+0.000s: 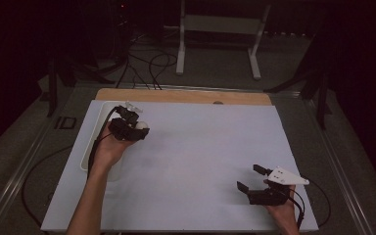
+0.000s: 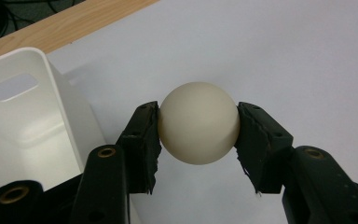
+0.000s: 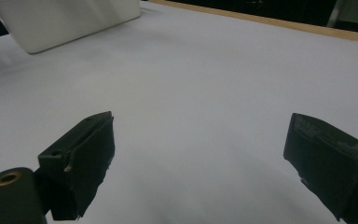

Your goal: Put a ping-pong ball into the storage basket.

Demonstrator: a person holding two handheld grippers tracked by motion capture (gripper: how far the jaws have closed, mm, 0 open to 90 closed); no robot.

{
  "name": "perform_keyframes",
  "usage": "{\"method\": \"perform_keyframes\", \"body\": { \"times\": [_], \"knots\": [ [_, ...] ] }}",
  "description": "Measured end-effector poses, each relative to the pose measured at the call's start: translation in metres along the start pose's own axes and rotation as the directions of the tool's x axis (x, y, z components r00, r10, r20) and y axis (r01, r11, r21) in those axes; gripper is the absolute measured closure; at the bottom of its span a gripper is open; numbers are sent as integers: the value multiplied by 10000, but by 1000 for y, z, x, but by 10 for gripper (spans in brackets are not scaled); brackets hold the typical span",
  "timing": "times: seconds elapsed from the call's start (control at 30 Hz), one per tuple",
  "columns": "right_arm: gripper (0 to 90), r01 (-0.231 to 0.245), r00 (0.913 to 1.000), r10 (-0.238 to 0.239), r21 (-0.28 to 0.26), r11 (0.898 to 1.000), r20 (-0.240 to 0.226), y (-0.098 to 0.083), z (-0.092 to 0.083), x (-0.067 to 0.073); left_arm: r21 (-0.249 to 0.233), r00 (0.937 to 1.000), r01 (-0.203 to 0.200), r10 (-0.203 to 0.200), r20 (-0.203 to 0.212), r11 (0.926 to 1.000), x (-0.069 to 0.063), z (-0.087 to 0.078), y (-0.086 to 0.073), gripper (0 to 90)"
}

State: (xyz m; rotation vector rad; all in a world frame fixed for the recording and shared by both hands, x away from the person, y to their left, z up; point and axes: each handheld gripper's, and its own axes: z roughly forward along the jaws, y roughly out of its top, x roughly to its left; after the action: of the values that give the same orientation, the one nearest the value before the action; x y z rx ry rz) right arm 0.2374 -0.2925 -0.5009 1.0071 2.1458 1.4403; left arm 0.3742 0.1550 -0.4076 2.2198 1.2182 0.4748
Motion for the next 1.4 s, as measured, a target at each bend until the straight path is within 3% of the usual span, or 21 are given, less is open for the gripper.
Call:
{"method": "perform_keyframes", "body": {
  "times": [1.4],
  "knots": [
    [82,7,10000,-7,8,10000,23,0,0,0,-33,9995,252,-252,-169,9997,10,-6,-8,512]
  ]
}}
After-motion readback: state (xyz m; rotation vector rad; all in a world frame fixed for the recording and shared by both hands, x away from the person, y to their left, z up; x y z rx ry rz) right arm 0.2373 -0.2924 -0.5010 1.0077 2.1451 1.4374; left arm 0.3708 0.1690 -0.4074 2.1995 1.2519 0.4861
